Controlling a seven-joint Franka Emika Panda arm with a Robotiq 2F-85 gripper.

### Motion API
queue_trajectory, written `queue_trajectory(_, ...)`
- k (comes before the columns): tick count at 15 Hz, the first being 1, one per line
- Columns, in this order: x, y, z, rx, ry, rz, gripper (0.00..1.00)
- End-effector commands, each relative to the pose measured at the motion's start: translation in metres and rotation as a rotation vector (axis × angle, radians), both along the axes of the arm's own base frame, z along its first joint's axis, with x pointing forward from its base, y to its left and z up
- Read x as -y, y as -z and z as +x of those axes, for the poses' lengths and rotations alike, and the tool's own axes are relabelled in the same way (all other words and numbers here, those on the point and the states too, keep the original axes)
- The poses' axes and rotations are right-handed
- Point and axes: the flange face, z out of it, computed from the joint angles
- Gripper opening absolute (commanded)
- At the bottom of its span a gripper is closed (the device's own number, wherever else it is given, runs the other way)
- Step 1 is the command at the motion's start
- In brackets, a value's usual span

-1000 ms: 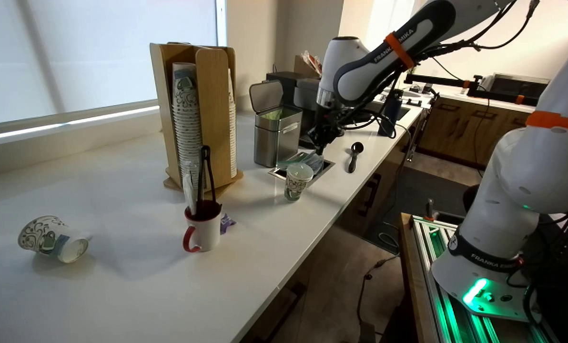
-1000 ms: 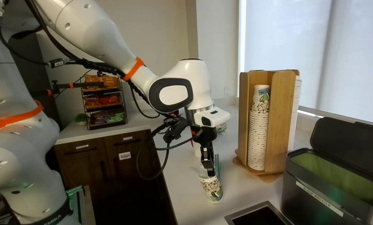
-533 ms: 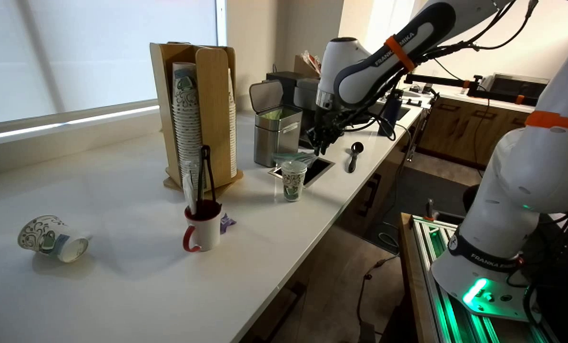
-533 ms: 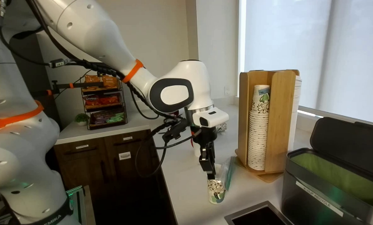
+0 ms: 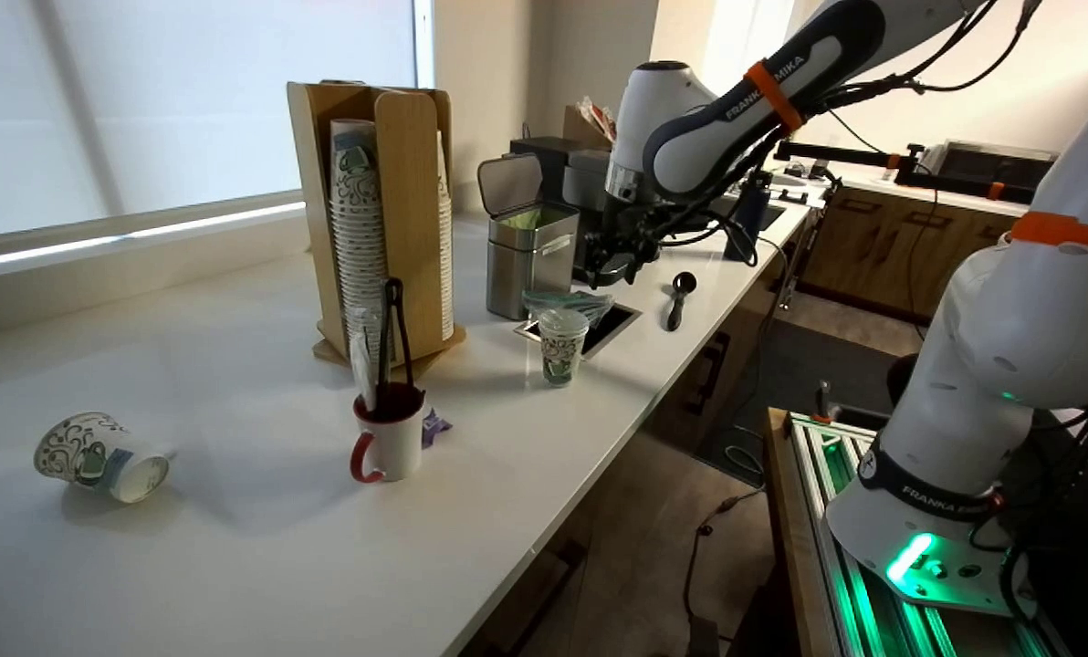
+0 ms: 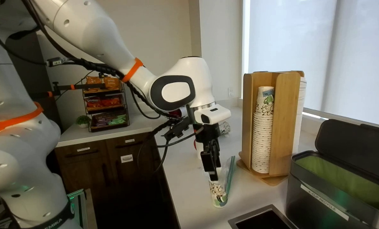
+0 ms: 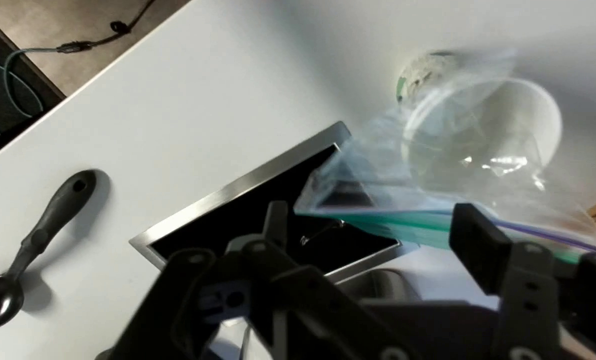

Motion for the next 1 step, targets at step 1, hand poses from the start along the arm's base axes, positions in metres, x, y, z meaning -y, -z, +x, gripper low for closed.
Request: queue_trajectory(1, -0.0030, -0.0056, -0.0003, 0.029, -0.010, -0.005, 0.90)
